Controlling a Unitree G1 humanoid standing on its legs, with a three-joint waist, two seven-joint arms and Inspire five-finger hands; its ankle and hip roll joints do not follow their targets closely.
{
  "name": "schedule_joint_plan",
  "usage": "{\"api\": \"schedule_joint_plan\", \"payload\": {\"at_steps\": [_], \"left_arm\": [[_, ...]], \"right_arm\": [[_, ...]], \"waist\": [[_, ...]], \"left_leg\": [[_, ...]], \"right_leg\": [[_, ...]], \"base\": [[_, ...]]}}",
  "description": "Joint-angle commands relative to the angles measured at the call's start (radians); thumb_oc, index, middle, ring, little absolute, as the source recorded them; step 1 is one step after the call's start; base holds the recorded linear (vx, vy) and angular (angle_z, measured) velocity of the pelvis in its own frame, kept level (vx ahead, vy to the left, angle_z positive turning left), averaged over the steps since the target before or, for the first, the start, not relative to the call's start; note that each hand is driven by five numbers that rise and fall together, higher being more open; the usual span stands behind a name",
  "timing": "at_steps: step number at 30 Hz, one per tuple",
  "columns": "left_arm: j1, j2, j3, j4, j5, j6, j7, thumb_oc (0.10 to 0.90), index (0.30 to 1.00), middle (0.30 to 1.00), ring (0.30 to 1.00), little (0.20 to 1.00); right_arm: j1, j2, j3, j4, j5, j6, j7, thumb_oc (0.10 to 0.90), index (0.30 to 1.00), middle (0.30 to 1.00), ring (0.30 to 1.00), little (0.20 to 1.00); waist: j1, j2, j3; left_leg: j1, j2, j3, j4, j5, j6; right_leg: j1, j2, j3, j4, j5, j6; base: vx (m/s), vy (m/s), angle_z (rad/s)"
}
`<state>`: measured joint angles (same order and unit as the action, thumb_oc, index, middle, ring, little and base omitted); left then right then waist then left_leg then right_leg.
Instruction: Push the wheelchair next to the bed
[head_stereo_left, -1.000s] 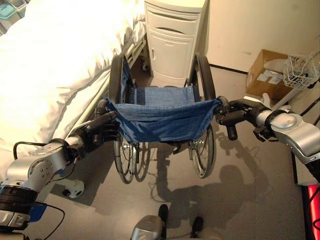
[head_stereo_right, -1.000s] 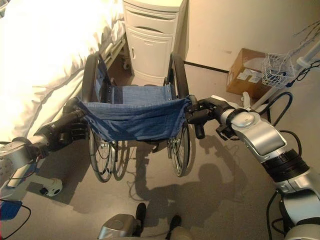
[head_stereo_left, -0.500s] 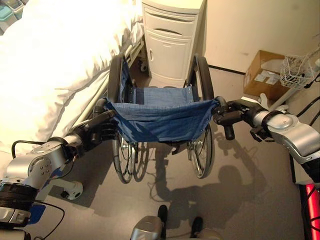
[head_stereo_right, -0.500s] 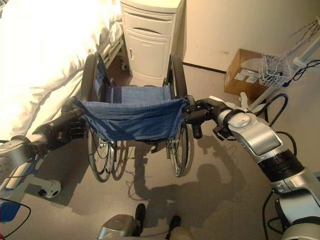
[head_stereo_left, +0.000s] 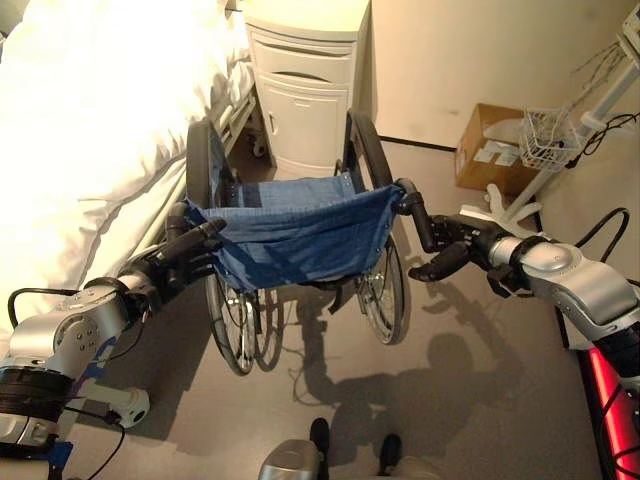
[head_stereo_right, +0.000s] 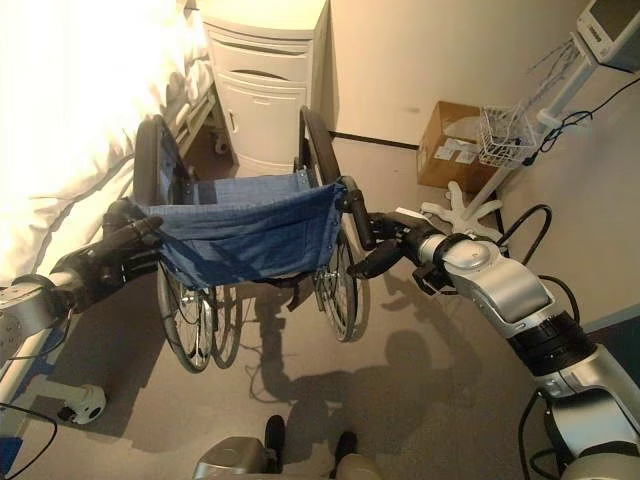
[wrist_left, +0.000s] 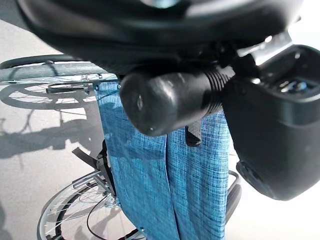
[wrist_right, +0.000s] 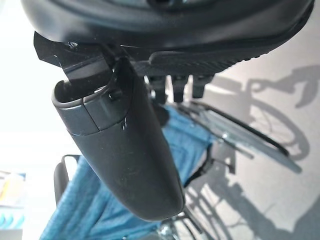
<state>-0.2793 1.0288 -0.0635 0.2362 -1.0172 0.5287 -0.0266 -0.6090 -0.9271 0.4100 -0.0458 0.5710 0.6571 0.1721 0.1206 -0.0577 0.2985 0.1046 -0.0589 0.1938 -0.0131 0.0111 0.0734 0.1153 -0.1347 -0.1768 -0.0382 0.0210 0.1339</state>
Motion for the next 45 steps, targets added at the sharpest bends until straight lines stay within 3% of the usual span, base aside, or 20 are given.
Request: {"api": "schedule_joint_plan", "payload": {"at_steps": [1,5,10,16,22,38,44,45], "left_arm": [[-0.166,-0.011,0.129,0.030,0.036,-0.223,0.015,0.800,0.900,0.900,0.900,0.900],[-0.125,0.021,0.189,0.038,0.091,-0.215,0.023,0.800,0.900,0.900,0.900,0.900],[-0.021,0.075,0.342,-0.002,0.174,-0.210,0.055,0.800,0.900,0.900,0.900,0.900],[0.087,0.114,0.474,-0.053,0.257,-0.231,0.067,0.800,0.900,0.900,0.900,0.900],[0.184,0.114,0.563,-0.106,0.312,-0.210,0.046,0.800,0.900,0.900,0.900,0.900],[0.240,0.085,0.566,-0.090,0.297,-0.151,0.001,0.800,0.900,0.900,0.900,0.900],[0.328,-0.020,0.554,-0.108,0.318,-0.122,-0.036,0.800,0.900,0.900,0.900,0.900],[0.370,-0.077,0.545,-0.119,0.291,-0.109,-0.028,0.800,0.900,0.900,0.900,0.900]], "right_arm": [[-0.011,-0.059,-0.104,-0.018,0.056,-0.126,-0.088,0.800,0.900,0.900,0.900,0.900],[0.046,-0.078,-0.179,-0.029,0.080,-0.124,-0.112,0.800,0.900,0.900,0.900,0.900],[0.187,-0.075,-0.348,-0.044,0.067,-0.133,-0.107,0.800,0.900,0.900,0.900,0.900],[0.287,-0.055,-0.456,-0.058,0.060,-0.137,-0.115,0.800,0.900,0.900,0.900,0.900],[0.350,-0.031,-0.512,-0.070,0.048,-0.132,-0.115,0.800,0.900,0.900,0.900,0.900],[0.391,-0.011,-0.521,-0.071,0.059,-0.141,-0.138,0.800,0.900,0.900,0.900,0.900],[0.480,0.048,-0.575,-0.034,0.044,-0.164,-0.187,0.800,0.900,0.900,0.900,0.900],[0.527,0.081,-0.605,-0.008,0.015,-0.183,-0.221,0.800,0.900,0.900,0.900,0.900]], "waist": [[-0.064,0.067,-0.197],[-0.065,0.067,-0.201],[-0.066,0.069,-0.204],[-0.059,0.072,-0.206],[-0.049,0.075,-0.209],[-0.046,0.078,-0.209],[-0.043,0.076,-0.205],[-0.046,0.076,-0.204]], "left_leg": [[0.020,0.024,-0.077,0.011,-0.063,-0.086],[0.020,0.028,-0.078,0.006,-0.062,-0.087],[0.022,0.035,-0.079,-0.006,-0.058,-0.089],[0.024,0.040,-0.087,-0.024,-0.052,-0.096],[0.023,0.045,-0.094,-0.036,-0.046,-0.102],[0.018,0.050,-0.101,-0.044,-0.036,-0.109],[0.015,0.051,-0.101,-0.043,-0.039,-0.107],[0.014,0.052,-0.100,-0.043,-0.039,-0.105]], "right_leg": [[0.000,0.036,-0.040,0.070,-0.050,0.003],[0.001,0.038,-0.042,0.069,-0.055,0.002],[0.004,0.045,-0.046,0.062,-0.059,-0.003],[0.007,0.049,-0.054,0.051,-0.063,-0.006],[0.009,0.053,-0.066,0.045,-0.067,-0.009],[0.005,0.056,-0.081,0.042,-0.070,-0.010],[0.001,0.055,-0.087,0.044,-0.073,-0.007],[0.000,0.054,-0.088,0.045,-0.074,-0.005]], "base": [[0.00,0.000,0.00],[-0.02,-0.018,-0.05],[-0.02,-0.029,-0.10],[-0.02,-0.017,-0.11],[0.00,-0.003,-0.01],[0.00,0.000,0.04],[0.00,0.000,0.00],[0.00,0.000,0.00]]}}
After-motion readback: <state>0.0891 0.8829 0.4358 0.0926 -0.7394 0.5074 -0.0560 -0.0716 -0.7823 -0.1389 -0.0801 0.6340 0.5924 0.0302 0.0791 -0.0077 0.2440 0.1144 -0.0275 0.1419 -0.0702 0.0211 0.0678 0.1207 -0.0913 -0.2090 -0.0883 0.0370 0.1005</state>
